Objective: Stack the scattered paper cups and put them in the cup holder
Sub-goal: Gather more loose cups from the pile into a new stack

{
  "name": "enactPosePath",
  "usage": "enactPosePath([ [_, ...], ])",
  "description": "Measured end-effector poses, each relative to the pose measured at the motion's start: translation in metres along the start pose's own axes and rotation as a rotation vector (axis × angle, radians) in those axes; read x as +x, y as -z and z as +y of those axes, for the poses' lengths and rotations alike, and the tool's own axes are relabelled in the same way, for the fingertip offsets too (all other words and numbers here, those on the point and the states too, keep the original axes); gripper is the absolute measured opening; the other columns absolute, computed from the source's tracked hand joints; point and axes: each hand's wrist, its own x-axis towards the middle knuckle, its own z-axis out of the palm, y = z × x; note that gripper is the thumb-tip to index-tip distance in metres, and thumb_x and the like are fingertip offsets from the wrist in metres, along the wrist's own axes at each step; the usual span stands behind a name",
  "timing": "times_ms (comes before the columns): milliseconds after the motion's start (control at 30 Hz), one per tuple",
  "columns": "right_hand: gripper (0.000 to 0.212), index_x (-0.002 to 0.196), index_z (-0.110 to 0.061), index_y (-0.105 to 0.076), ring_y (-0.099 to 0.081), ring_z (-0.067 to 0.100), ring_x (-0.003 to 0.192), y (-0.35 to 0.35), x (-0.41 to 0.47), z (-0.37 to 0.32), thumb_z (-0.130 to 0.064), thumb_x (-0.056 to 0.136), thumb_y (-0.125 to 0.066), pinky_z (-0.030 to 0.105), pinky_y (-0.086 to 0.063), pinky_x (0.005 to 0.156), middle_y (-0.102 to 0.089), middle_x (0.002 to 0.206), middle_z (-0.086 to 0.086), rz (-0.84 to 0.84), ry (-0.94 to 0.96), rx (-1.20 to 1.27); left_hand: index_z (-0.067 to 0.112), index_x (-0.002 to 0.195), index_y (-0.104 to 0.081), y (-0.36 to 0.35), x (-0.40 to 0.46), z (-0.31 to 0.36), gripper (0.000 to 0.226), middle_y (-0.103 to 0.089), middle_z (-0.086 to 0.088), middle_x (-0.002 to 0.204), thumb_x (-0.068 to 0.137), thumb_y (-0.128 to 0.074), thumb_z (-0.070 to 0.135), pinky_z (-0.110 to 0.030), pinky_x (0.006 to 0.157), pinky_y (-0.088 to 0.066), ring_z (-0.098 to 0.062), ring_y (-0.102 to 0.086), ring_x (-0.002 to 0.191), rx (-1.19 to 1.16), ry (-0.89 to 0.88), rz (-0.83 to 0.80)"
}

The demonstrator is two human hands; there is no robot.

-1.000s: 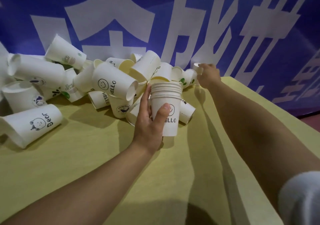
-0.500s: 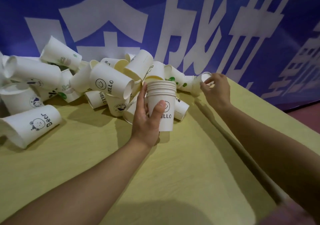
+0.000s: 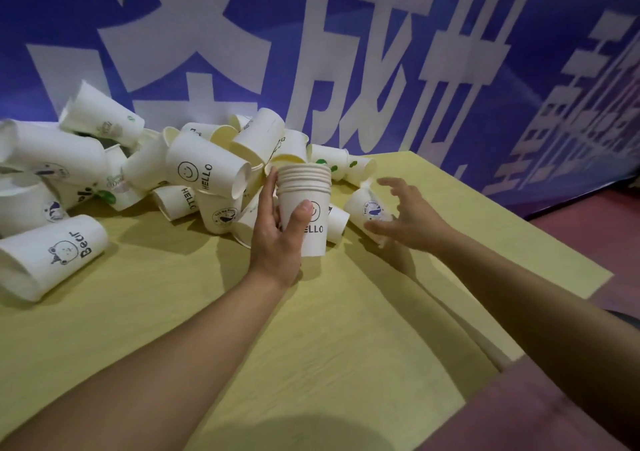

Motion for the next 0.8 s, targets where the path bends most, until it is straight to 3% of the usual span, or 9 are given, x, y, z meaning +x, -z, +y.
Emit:
enactPosePath([
  [133, 0.075, 0.146, -0.040, -0.033, -0.058, 0.018, 0.104, 0.002, 0.022, -0.015, -0.036, 0.085, -0.077, 0.024, -0.055, 0.076, -0.052, 0.137, 0.003, -0.163, 0.026, -0.105, 0.033, 0.153, -0.033, 0.001, 0.000, 0.000, 0.077, -0.064, 0.004, 0.111, 0.082, -0.062, 0.039, -0.015, 0.062, -0.052, 0.001, -0.069, 0.082, -0.006, 0.008, -0.005],
  [233, 0.072, 0.142, -0.038, -0.033, -0.062, 0.019, 0.095, 0.008, 0.027, -0.022, -0.029, 0.086, -0.077, 0.020, -0.055, 0.065, -0.053, 0.127, 0.002, -0.129, 0.038, -0.012, 0.041, 0.150, -0.034, 0.001, -0.001, 0.000, 0.083, -0.066, -0.001, 0.118, 0.075, -0.067, 0.052, -0.020, 0.067, -0.055, -0.006, -0.071, 0.089, 0.010, 0.011, -0.039],
  [433, 0.069, 0.144, -0.037, -0.034, -0.062, 0.030, 0.107, 0.030, 0.006, -0.049, -0.015, 0.090, -0.071, 0.039, -0.062, 0.082, -0.048, 0.128, 0.011, 0.004, 0.194, 0.716, 0.066, 0.140, -0.033, 0.002, -0.009, 0.001, 0.075, -0.064, 0.006, 0.131, 0.072, -0.065, 0.060, -0.031, 0.085, -0.058, -0.011, -0.067, 0.110, 0.097, 0.000, -0.221],
  [500, 0.067, 0.141, -0.037, -0.035, -0.062, 0.029, 0.109, 0.026, -0.008, -0.064, -0.014, 0.090, -0.071, 0.041, -0.061, 0.084, -0.049, 0.126, 0.009, 0.039, 0.251, 0.830, 0.072, 0.135, -0.033, 0.001, -0.011, 0.002, 0.071, -0.062, 0.004, 0.136, 0.074, -0.066, 0.059, -0.034, 0.093, -0.057, -0.013, -0.065, 0.116, 0.121, -0.015, -0.275],
  [667, 0.057, 0.134, -0.041, -0.038, -0.064, 0.016, 0.103, 0.000, -0.033, -0.076, -0.027, 0.090, -0.072, 0.031, -0.061, 0.077, -0.052, 0.121, -0.003, 0.056, 0.332, 0.704, 0.063, 0.140, -0.032, 0.000, -0.013, 0.003, 0.075, -0.066, 0.005, 0.128, 0.074, -0.065, 0.058, -0.024, 0.084, -0.055, -0.007, -0.067, 0.109, 0.120, -0.018, -0.287],
  [733, 0.043, 0.132, -0.039, -0.046, -0.062, 0.016, 0.111, -0.012, -0.035, -0.071, -0.043, 0.094, -0.064, 0.032, -0.059, 0.083, -0.057, 0.124, -0.005, 0.044, 0.341, 0.655, 0.056, 0.145, -0.031, 0.001, -0.012, 0.003, 0.080, -0.066, 0.007, 0.123, 0.072, -0.065, 0.059, -0.021, 0.079, -0.056, -0.004, -0.068, 0.104, 0.099, -0.019, -0.243],
  [800, 0.041, 0.129, -0.039, -0.053, -0.060, 0.013, 0.114, -0.022, -0.035, -0.062, -0.053, 0.090, -0.058, 0.034, -0.055, 0.090, -0.060, 0.124, -0.012, 0.024, 0.330, 0.566, 0.048, 0.149, -0.030, 0.001, -0.010, 0.003, 0.085, -0.066, 0.007, 0.119, 0.072, -0.064, 0.059, -0.021, 0.075, -0.056, -0.003, -0.069, 0.097, 0.073, -0.024, -0.165],
])
